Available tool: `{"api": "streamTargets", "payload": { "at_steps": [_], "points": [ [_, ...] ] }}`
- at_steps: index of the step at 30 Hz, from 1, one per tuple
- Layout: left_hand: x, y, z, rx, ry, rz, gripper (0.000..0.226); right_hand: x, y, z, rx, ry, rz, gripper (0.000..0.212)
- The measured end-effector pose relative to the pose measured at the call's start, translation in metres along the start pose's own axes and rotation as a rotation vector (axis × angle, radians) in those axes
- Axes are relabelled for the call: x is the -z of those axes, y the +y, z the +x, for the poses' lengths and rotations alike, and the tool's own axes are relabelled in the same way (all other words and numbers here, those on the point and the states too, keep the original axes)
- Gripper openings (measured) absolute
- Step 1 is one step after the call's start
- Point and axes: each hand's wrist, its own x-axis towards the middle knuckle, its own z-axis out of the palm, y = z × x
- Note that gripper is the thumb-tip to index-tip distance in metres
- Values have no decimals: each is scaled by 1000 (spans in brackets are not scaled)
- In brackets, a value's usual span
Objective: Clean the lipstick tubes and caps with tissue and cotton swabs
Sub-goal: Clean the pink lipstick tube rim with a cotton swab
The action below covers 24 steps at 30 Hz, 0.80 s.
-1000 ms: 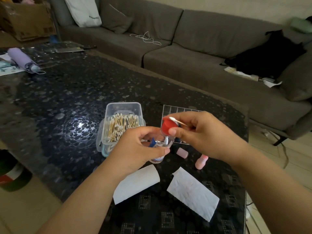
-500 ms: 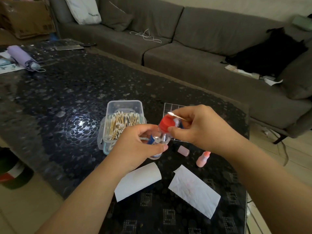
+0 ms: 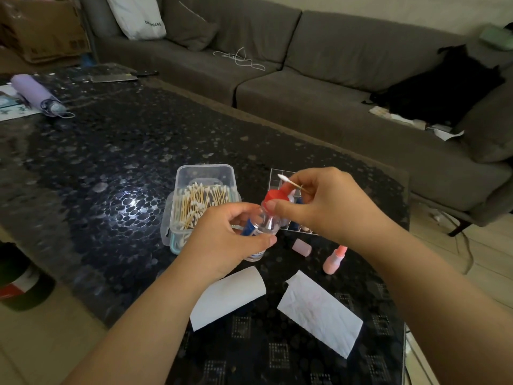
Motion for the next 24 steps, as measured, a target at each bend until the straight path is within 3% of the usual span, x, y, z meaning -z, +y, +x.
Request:
{"api": "streamTargets", "payload": {
  "at_steps": [7, 11, 13, 15, 19, 24],
  "points": [
    [4, 1, 0, -18, -33, -55, 34, 0, 1, -1, 7, -43, 331, 4],
    [6, 1, -1, 6, -83, -95, 34, 8, 0, -2, 67, -172, 350, 17],
    [8, 1, -1, 8, -77, -107, 33, 11, 1, 0, 22, -222, 318, 36],
    [8, 1, -1, 8, -61, -110, 33, 7, 2, 2, -12, -173, 200, 49],
    [9, 1, -1, 7, -45, -113, 30, -3, -1, 5, 2, -12, 77, 27],
    [13, 0, -1, 7, -27, -116, 31, 3, -3, 3, -32, 2, 294, 18]
  ]
}}
